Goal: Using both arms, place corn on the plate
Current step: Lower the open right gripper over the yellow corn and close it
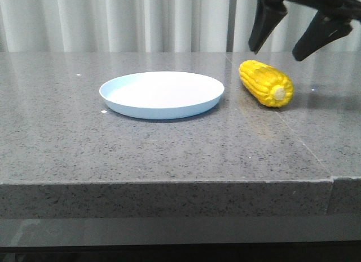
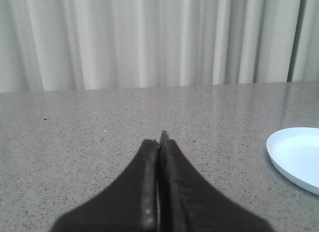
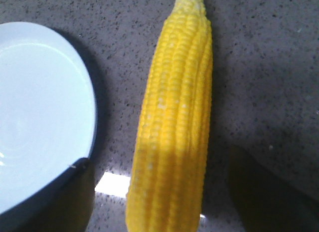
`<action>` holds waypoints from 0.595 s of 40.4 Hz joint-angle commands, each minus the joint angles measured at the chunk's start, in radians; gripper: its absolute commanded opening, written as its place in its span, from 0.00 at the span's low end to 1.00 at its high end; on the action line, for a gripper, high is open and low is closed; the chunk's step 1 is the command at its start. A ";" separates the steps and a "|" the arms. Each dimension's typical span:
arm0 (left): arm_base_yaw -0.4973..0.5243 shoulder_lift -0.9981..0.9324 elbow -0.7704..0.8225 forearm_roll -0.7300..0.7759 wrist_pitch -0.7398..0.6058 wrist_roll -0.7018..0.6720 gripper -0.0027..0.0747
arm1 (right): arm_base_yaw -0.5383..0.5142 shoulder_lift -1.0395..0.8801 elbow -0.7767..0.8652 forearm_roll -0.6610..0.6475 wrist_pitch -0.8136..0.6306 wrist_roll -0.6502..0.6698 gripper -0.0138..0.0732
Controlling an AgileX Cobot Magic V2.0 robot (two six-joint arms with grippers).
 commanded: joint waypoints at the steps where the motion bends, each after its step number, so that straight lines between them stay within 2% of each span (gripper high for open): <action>1: 0.000 0.010 -0.026 0.002 -0.084 -0.007 0.01 | 0.000 0.026 -0.078 0.016 -0.025 -0.008 0.82; 6: 0.000 0.010 -0.026 0.002 -0.084 -0.007 0.01 | 0.000 0.094 -0.115 0.016 -0.019 -0.008 0.81; 9: 0.000 0.010 -0.026 0.002 -0.084 -0.007 0.01 | 0.000 0.122 -0.127 0.016 -0.011 -0.008 0.78; 12: 0.000 0.010 -0.026 0.002 -0.084 -0.007 0.01 | 0.000 0.134 -0.130 0.016 0.004 -0.008 0.69; 17: 0.000 0.010 -0.026 0.002 -0.084 -0.007 0.01 | 0.000 0.134 -0.131 0.016 0.019 -0.008 0.43; 20: 0.000 0.010 -0.026 0.002 -0.084 -0.007 0.01 | 0.000 0.134 -0.136 0.016 0.020 -0.008 0.32; 22: 0.000 0.010 -0.026 0.002 -0.084 -0.007 0.01 | 0.000 0.132 -0.139 0.016 0.026 -0.008 0.28; 24: 0.000 0.010 -0.026 0.002 -0.084 -0.007 0.01 | 0.000 0.122 -0.143 0.016 0.031 -0.008 0.29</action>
